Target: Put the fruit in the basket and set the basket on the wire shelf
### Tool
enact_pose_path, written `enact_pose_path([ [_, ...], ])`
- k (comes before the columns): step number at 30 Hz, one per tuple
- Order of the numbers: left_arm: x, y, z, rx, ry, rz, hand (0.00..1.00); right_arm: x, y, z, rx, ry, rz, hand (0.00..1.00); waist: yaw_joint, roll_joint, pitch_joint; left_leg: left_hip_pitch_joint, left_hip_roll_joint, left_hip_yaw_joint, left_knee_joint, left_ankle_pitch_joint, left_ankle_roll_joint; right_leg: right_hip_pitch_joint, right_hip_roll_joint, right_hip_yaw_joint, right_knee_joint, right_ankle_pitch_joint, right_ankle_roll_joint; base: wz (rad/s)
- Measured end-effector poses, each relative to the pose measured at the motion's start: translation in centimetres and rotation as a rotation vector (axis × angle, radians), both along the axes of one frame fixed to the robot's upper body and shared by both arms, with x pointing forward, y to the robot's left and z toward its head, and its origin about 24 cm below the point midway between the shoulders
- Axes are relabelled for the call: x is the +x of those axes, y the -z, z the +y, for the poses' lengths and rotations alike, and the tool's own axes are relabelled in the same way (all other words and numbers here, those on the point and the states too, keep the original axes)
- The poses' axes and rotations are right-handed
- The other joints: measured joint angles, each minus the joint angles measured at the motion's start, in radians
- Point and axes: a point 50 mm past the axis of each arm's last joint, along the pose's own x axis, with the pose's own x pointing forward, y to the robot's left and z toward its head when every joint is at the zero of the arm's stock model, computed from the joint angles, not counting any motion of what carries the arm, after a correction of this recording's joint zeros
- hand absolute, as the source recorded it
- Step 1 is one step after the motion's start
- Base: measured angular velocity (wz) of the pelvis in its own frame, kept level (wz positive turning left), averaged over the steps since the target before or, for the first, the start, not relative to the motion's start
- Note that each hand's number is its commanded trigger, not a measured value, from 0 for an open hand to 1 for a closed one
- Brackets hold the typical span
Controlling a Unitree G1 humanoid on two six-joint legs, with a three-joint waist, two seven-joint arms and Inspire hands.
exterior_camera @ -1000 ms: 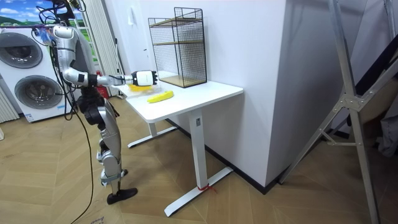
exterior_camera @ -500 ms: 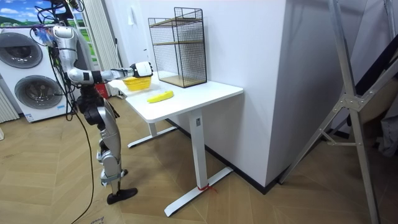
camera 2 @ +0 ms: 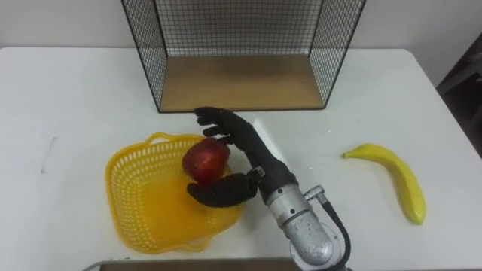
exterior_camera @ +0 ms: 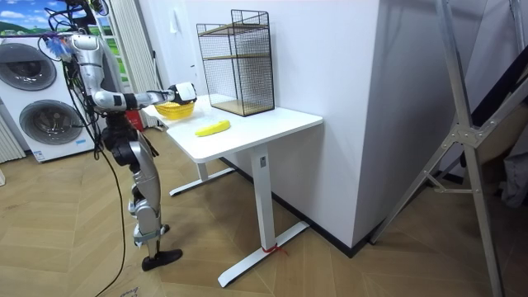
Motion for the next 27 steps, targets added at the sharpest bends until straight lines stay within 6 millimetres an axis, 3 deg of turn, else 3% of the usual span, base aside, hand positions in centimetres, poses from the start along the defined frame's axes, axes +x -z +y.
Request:
enact_pose_path([
  [9,0.03,0.01,0.00,-0.005,0.001,0.007,0.00,0.04,0.02,-0.12,-0.002,-0.002,0.006,0.00,-0.003,-0.010,-0.0011,-0.006,-0.001,-0.001,0.007,0.000,0.000,-0.002,0.000,0.000,-0.001,0.000,0.000,0.01],
  [27,-0.01,0.02,0.05,-0.009,0.003,0.015,0.00,0.39,-0.24,-0.96,0.001,0.042,-0.006,0.00,-0.006,-0.010,-0.0003,-0.008,0.000,-0.002,0.006,0.000,0.000,-0.003,0.000,0.001,-0.001,0.000,0.000,0.00],
])
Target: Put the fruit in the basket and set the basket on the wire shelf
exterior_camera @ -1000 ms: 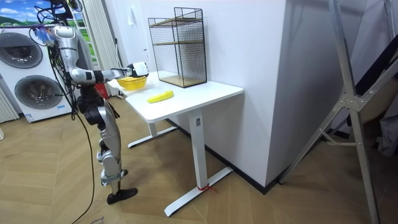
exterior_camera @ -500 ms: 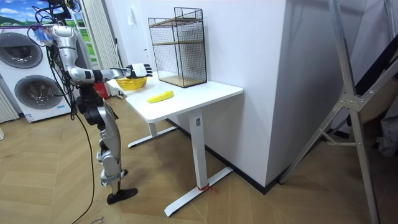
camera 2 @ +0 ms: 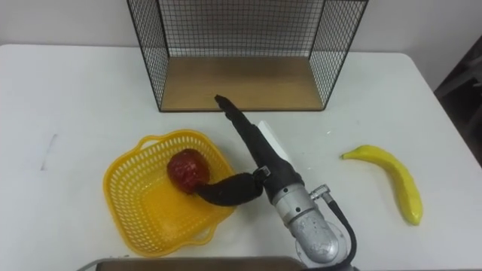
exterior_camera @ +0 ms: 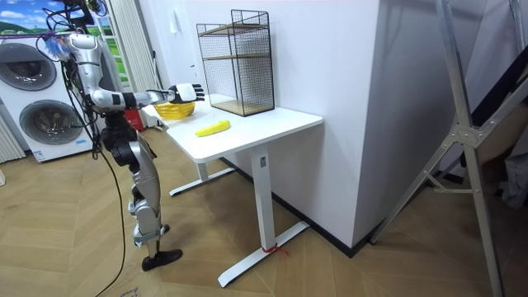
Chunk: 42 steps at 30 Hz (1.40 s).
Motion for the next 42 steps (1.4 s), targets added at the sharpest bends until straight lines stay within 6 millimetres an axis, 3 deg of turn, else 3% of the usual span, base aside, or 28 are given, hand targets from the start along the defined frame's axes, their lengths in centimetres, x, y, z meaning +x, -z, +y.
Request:
enact_pose_path([
  [3,0.0,0.0,0.1,-0.003,0.003,0.004,0.00,0.0,-0.1,0.0,0.010,0.004,0.000,0.00,0.000,-0.002,-0.0013,0.003,0.000,0.003,-0.005,0.000,0.000,-0.002,0.000,0.001,0.000,0.000,0.000,-0.02],
  [7,-0.3,0.0,0.2,-0.003,0.002,0.007,0.00,0.4,-0.9,-1.1,0.154,0.065,0.001,0.00,-0.001,0.001,0.0004,0.009,0.000,0.003,-0.006,0.000,0.000,0.003,0.000,0.001,-0.001,0.000,0.000,0.00],
  [15,-1.5,0.1,0.3,-0.005,-0.021,0.019,0.00,0.8,-5.3,-3.9,0.265,0.184,-0.198,0.00,-0.029,0.003,0.0019,0.016,0.001,0.011,-0.013,0.000,0.000,0.004,0.001,0.005,0.000,0.000,0.000,-0.02],
  [19,-1.7,0.0,0.3,-0.004,-0.024,0.017,0.00,0.9,-6.1,-5.2,0.265,0.263,-0.247,0.00,-0.034,-0.001,-0.0010,0.018,0.001,0.017,-0.013,0.000,0.000,0.002,0.002,0.013,0.000,0.000,0.000,-0.06],
  [25,-2.2,0.0,0.8,0.009,-0.060,0.022,0.00,0.9,-6.4,-6.6,0.257,0.373,-0.286,0.00,-0.054,-0.006,0.0004,0.030,0.002,0.028,-0.020,0.000,0.000,0.008,0.004,0.021,0.001,0.000,0.000,-0.05],
  [29,-2.8,-0.1,1.3,0.020,-0.111,0.026,0.00,0.8,-6.9,-8.7,0.195,0.511,-0.340,0.00,-0.061,-0.016,-0.0010,0.030,0.000,0.031,-0.024,0.000,0.000,0.003,0.003,0.026,-0.001,0.000,0.001,-0.03],
  [31,-3.2,-0.1,1.4,0.023,-0.118,0.037,0.00,0.8,-6.5,-9.7,0.179,0.574,-0.335,0.00,-0.065,-0.021,-0.0035,0.030,0.000,0.031,-0.024,0.000,0.000,0.004,0.003,0.026,-0.002,-0.001,0.001,0.00],
  [37,-3.4,-0.2,1.7,0.032,-0.142,0.036,0.00,0.8,-5.1,-12.1,0.074,0.697,-0.301,0.00,-0.080,-0.034,0.0021,0.031,0.000,0.033,-0.026,0.000,0.000,0.003,0.003,0.029,-0.001,-0.001,0.002,0.00],
  [42,-3.5,-0.3,2.3,0.046,-0.161,0.035,0.00,0.9,-4.3,-14.6,-0.024,0.789,-0.270,0.00,-0.077,-0.060,0.0041,0.037,-0.001,0.034,-0.026,0.001,0.001,0.002,0.002,0.028,0.001,-0.001,0.002,0.00],
])
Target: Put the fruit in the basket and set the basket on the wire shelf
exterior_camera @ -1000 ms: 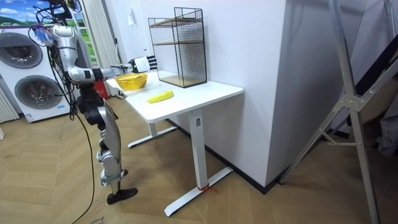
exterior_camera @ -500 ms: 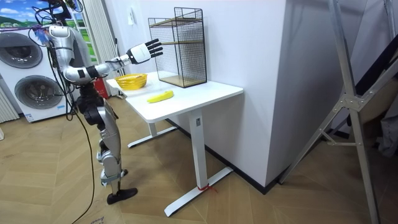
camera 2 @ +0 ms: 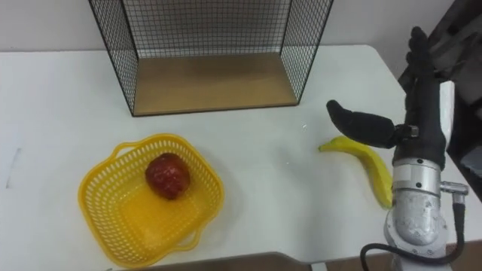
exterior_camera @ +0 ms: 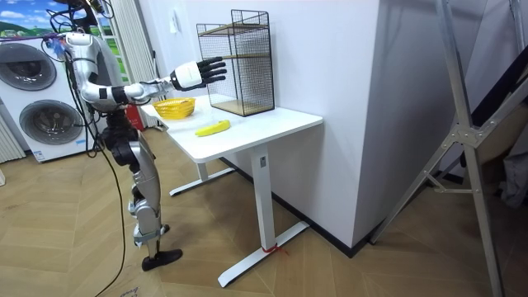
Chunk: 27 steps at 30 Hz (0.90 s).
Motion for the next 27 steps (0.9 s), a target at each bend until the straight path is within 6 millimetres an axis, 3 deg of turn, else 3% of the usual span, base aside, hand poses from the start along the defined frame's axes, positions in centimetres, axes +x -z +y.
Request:
enact_pose_path([
  [3,-0.1,0.0,0.1,0.003,-0.003,0.004,0.00,0.1,-0.1,-0.3,-0.010,0.017,-0.002,0.00,0.000,-0.010,0.0028,0.002,0.000,0.001,0.001,0.000,0.000,0.001,0.000,0.000,0.000,0.000,0.000,0.00],
  [7,0.3,-0.2,0.4,0.012,-0.018,-0.019,0.00,0.2,0.9,-0.8,-0.004,0.038,0.039,0.00,0.003,-0.019,-0.0002,0.003,0.000,0.001,0.000,0.000,0.000,0.000,0.000,0.000,-0.003,0.000,0.000,0.00],
  [20,0.3,-0.3,0.8,0.013,-0.043,-0.003,0.00,0.3,4.4,-2.0,0.030,0.038,0.235,0.00,-0.002,0.021,-0.0036,-0.006,0.001,-0.005,0.000,0.000,0.000,0.004,-0.002,-0.011,0.000,0.000,0.000,0.01],
  [27,0.7,-0.6,1.1,0.028,-0.045,-0.026,0.00,0.0,5.8,-2.3,-0.025,0.017,0.346,0.00,0.014,0.008,-0.0037,-0.005,-0.001,-0.008,0.003,0.001,0.001,0.002,-0.004,-0.011,-0.002,0.000,0.000,0.01],
])
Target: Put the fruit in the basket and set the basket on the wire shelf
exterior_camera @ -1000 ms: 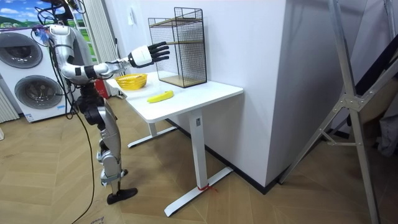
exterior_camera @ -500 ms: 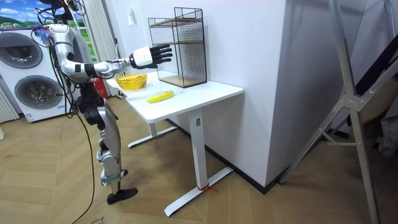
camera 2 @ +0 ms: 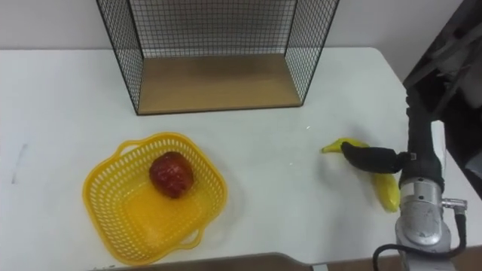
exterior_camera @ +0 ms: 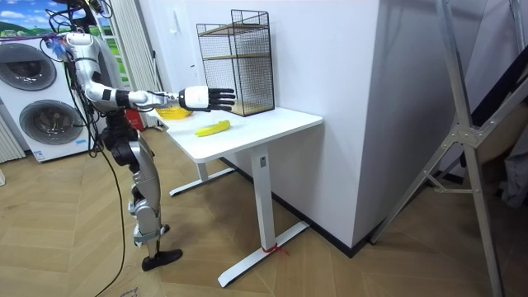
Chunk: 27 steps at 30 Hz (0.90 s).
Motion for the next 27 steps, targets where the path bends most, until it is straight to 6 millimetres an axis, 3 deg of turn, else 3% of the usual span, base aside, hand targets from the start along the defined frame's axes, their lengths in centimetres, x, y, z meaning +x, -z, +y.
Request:
enact_pose_path([
  [12,0.1,-0.1,0.1,0.004,0.001,-0.005,0.00,-0.6,3.9,-1.0,0.050,0.014,0.208,0.00,0.015,-0.011,0.0039,0.011,0.000,-0.008,0.001,0.000,0.000,0.014,0.000,0.000,-0.002,-0.001,0.001,0.00],
  [15,-0.2,-0.1,0.2,0.004,-0.003,0.000,0.00,-0.6,4.2,-1.1,0.075,0.014,0.217,0.00,0.015,-0.011,0.0041,0.014,0.000,-0.009,0.001,0.000,0.000,0.016,0.000,0.001,-0.001,-0.001,0.001,0.00],
  [20,-0.4,-0.2,0.5,-0.010,-0.019,0.007,0.00,-0.7,4.7,-1.4,0.092,0.012,0.253,0.00,0.013,-0.022,0.0011,0.009,-0.002,-0.020,0.009,0.000,0.000,0.016,-0.002,-0.010,-0.004,-0.001,0.001,0.06],
  [23,-0.9,-0.2,0.6,-0.018,-0.023,0.024,0.00,-0.8,5.3,-1.6,0.101,0.009,0.288,0.00,0.012,-0.032,-0.0046,0.009,-0.002,-0.025,0.013,0.000,0.000,0.022,-0.004,-0.019,-0.007,-0.001,0.001,0.09],
  [27,-1.1,-0.2,0.7,-0.018,-0.026,0.045,0.00,-1.2,6.2,-2.1,0.116,0.020,0.345,0.00,0.006,-0.036,-0.0048,0.021,-0.007,-0.051,0.018,-0.003,0.003,0.058,-0.010,-0.049,-0.019,-0.001,0.003,0.18],
])
